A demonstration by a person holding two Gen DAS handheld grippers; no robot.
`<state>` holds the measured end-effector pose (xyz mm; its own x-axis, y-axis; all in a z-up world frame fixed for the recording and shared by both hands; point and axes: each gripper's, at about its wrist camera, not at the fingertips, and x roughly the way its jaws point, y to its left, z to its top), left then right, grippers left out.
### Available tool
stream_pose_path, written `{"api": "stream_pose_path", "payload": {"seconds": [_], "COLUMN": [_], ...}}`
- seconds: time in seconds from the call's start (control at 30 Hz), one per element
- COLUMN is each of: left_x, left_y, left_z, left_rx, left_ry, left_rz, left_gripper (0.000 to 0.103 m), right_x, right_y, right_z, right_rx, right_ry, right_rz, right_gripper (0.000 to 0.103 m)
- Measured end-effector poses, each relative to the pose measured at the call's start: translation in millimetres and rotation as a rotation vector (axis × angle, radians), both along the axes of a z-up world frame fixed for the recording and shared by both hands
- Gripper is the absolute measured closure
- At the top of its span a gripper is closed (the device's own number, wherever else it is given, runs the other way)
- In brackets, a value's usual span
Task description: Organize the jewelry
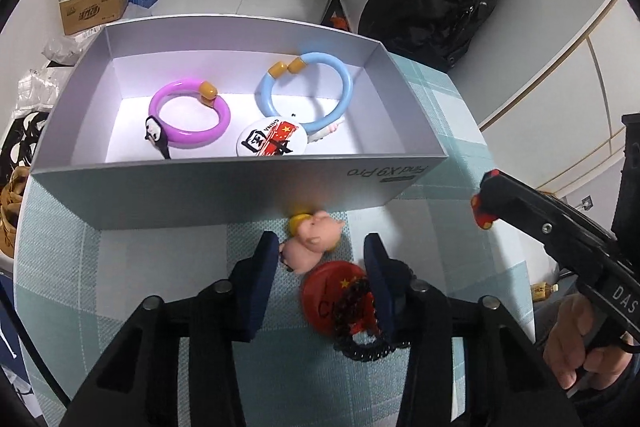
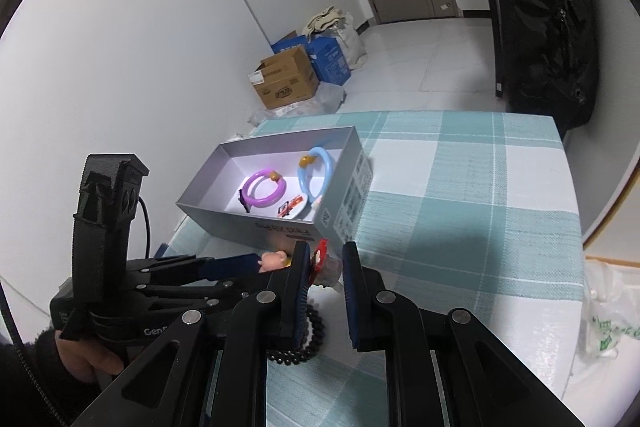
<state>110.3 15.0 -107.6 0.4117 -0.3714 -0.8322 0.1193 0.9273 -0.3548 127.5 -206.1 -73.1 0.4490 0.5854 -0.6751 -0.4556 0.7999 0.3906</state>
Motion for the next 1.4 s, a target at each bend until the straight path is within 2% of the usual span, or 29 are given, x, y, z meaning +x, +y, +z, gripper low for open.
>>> {"api": "stream_pose_path", "payload": {"seconds": [0.03, 0.07, 0.23, 0.4, 0.6, 0.8, 1.07, 1.4], "left_x": [0, 2, 2, 0, 1, -2, -8, -21], "left_y": [0, -1, -5, -8, -5, -13, 2, 13], "left_z": [0, 0, 1, 2, 6, 8, 16, 49], "left_rx": [0.003, 0.006, 0.020, 0.046, -0.003, 0.006, -0.043, -0.103], "left_ry": [0.000, 0.002, -0.019, -0.033, -0.035, -0.047, -0.059, -0.166], "left_rz": [0.000, -0.001, -0.012, -0.029, -0.028, -0.065, -0.029, -0.021], "left_gripper": [0.077, 0.078, 0.083, 0.083, 0.087, 0.087, 0.087, 0.087], "right_x": [0, 0, -1, -1, -1, 0, -3, 4], "right_y": [-1, -3, -4, -4, -4, -3, -1, 10], "right_z": [0, 0, 1, 1, 1, 1, 6, 14], "right_rx": [0.002, 0.003, 0.007, 0.006, 0.006, 0.008, 0.027, 0.132], "right_ry": [0.001, 0.001, 0.001, 0.001, 0.001, 0.005, -0.011, -0.005], "right_rz": [-0.002, -0.004, -0.002, 0.000, -0.006, -0.012, -0.015, -0.001], "right_gripper": [0.088, 0.088, 0.088, 0.088, 0.088, 0.088, 0.088, 0.088]}}
